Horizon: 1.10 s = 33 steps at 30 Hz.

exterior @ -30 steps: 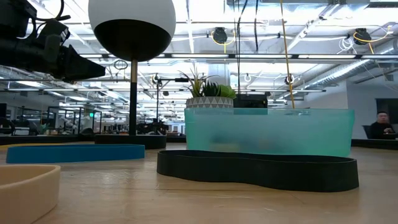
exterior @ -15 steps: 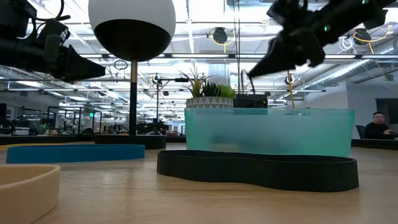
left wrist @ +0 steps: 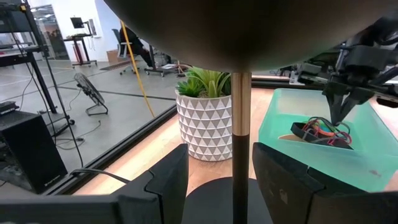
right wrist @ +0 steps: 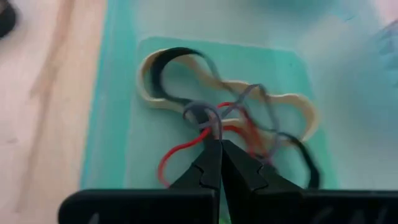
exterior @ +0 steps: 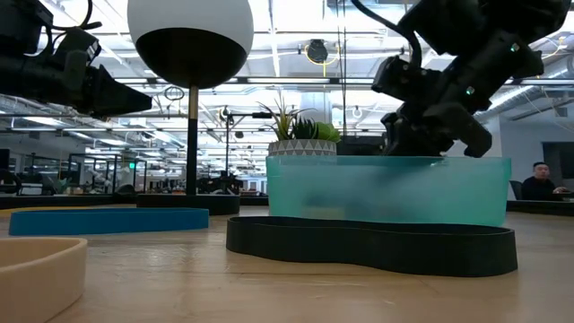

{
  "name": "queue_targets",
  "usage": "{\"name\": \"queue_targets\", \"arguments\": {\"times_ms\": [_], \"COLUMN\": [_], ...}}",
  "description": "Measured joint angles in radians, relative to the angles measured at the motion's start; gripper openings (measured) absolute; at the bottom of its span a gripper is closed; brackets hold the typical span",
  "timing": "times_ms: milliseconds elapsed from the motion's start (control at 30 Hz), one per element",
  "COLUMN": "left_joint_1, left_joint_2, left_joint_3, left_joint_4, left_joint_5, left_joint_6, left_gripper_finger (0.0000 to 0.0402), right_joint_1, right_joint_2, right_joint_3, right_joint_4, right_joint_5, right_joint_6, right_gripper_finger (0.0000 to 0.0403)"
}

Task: Pick and place rubber bands into bin
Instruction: Put the violet rubber band into the blue bin, then put the bottom blue rubber band into the blue bin

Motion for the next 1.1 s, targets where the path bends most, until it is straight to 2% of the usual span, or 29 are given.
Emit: {"name": "queue_targets", "arguments": {"times_ms": [467, 633, 767, 1100], "left_joint_1": [0.0, 0.0, 0.0, 0.0], "left_joint_2": [0.0, 0.0, 0.0, 0.0], "left_joint_3": [0.0, 0.0, 0.0, 0.0], "left_joint_4": [0.0, 0.0, 0.0, 0.0], "left_joint_5": [0.0, 0.0, 0.0, 0.0], "left_joint_6": [0.0, 0.0, 0.0, 0.0], "left_gripper_finger": [0.0186, 0.0186, 0.0186, 0.0186], "right_joint_1": [0.0, 0.0, 0.0, 0.001], "right_joint_2": [-0.001, -0.001, -0.001, -0.043], "right_joint_3": [0.0, 0.0, 0.0, -0.001], "right_joint_4": [0.001, 0.001, 0.001, -0.005], "right_joint_5": [-0.011, -0.01, -0.01, 0.013], "right_joint_6": [0.013, 0.014, 0.013, -0.001], "right_gripper_finger": [0.0001, 0.0013, 0.0039, 0.0148]}}
